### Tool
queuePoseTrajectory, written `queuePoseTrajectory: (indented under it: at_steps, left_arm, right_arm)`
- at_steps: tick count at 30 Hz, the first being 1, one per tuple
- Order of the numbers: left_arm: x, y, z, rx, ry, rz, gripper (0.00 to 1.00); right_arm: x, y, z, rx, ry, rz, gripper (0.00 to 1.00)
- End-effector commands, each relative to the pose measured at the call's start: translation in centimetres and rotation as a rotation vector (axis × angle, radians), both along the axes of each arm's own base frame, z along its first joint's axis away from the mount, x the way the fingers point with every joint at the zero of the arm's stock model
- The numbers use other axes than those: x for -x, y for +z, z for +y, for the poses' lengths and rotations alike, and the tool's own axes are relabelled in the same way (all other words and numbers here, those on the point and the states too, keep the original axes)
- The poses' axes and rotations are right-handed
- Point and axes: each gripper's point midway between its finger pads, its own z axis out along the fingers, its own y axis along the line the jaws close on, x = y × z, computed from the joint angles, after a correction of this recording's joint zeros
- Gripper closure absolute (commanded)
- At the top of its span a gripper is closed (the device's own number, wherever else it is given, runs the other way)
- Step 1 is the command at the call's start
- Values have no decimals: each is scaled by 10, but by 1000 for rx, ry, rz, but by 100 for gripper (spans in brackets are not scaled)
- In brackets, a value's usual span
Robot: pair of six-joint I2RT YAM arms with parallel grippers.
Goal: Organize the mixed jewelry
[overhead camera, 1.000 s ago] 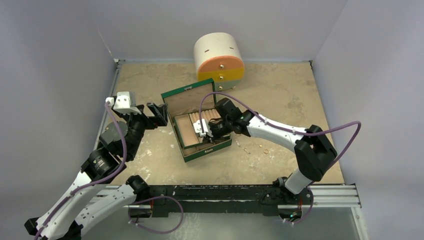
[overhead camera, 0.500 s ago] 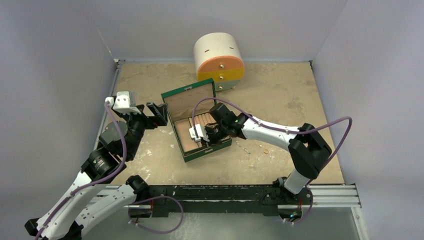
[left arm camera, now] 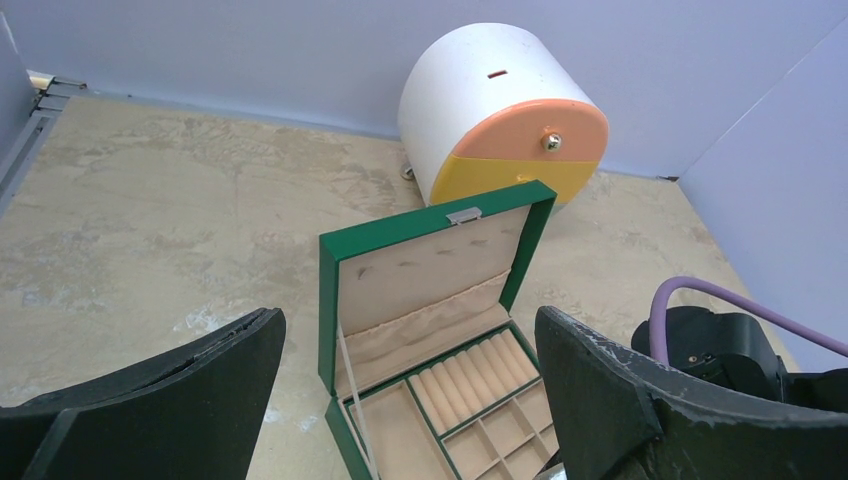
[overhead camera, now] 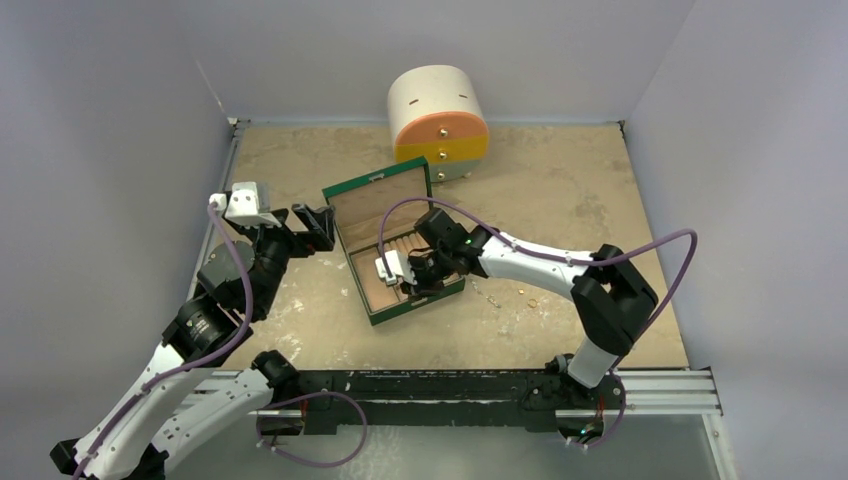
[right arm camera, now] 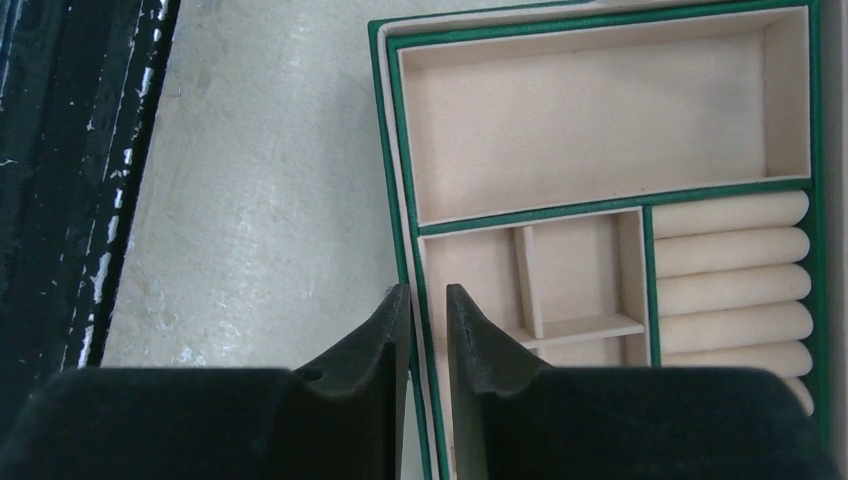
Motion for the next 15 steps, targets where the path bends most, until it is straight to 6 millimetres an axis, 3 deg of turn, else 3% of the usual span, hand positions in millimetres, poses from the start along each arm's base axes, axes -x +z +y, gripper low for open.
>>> queuePoseTrajectory:
  at_steps: [1,12,15]
  left_arm:
    - [-2,10,-3,37,-7,-31,4]
    - [-2,10,-1,37,-3,-32,4]
    - [-2,10,-1,37,-3,-32,4]
  right_arm:
    - [-5,27,4,-23,-41,-11,76]
    - [-19,66,7,-96,-192,-40,75]
    - [-34,71,0,-83,-291,-96,77]
